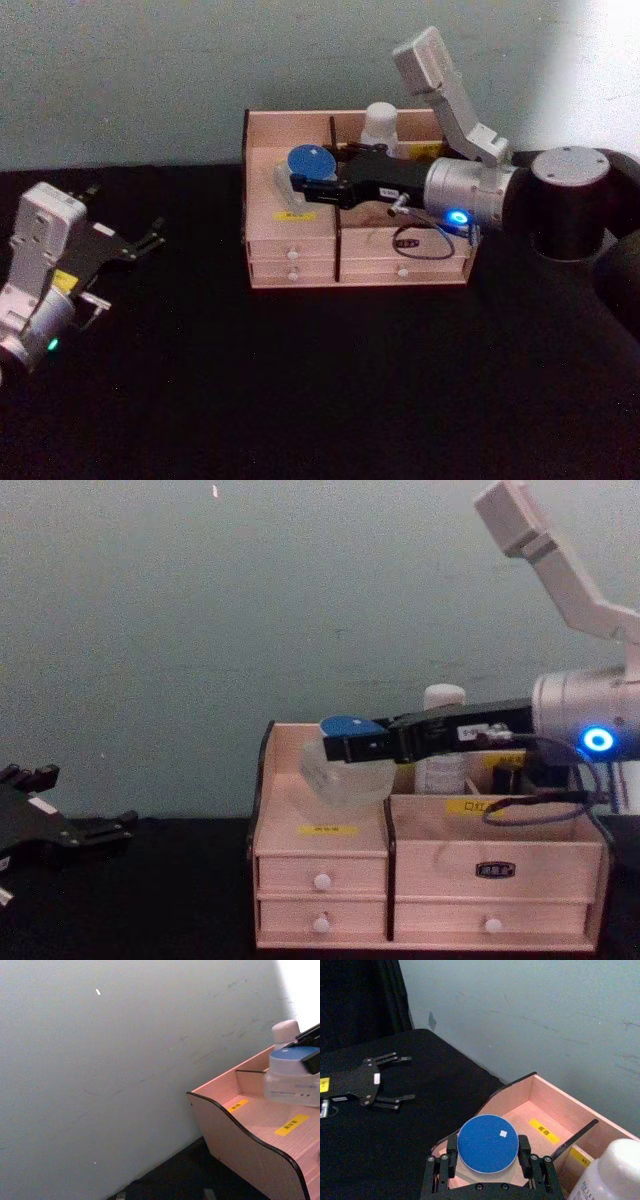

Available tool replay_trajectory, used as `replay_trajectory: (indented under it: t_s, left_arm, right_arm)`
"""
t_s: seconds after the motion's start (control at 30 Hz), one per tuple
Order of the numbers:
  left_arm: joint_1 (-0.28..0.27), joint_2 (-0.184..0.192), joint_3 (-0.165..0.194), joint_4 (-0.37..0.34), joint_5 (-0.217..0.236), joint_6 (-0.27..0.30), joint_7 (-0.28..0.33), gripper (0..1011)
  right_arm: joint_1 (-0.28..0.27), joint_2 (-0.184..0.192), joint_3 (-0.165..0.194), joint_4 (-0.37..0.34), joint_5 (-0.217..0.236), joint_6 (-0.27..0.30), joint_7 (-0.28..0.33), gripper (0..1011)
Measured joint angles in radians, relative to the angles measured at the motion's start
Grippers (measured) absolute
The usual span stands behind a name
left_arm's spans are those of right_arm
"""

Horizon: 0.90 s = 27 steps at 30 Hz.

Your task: Pick up the facial cleanser and watermelon frost from the table and place them into the tiered storage box.

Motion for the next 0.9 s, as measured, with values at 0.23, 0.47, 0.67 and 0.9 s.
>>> replay_trajectory:
  t_s: [0.23, 0.47, 0.67, 0.9]
  left_arm:
    - [0.0, 0.0, 0.0, 0.0, 0.0, 0.0, 0.0, 1001]
    - [0.0, 0.0, 0.0, 0.0, 0.0, 0.0, 0.0, 1001]
    - [0.0, 0.0, 0.0, 0.0, 0.0, 0.0, 0.0, 1001]
    - [0.0, 0.0, 0.0, 0.0, 0.0, 0.0, 0.0, 1001]
  right_arm:
    - [0.043, -0.05, -0.008, 0.078, -0.018, 0.0, 0.002, 728]
    - [0.078, -0.09, -0.015, 0.153, -0.039, 0.008, 0.003, 728]
    - [0.102, -0.12, -0.015, 0.214, -0.051, 0.009, 0.015, 726]
    - [0.119, -0.144, -0.009, 0.259, -0.06, 0.006, 0.026, 728]
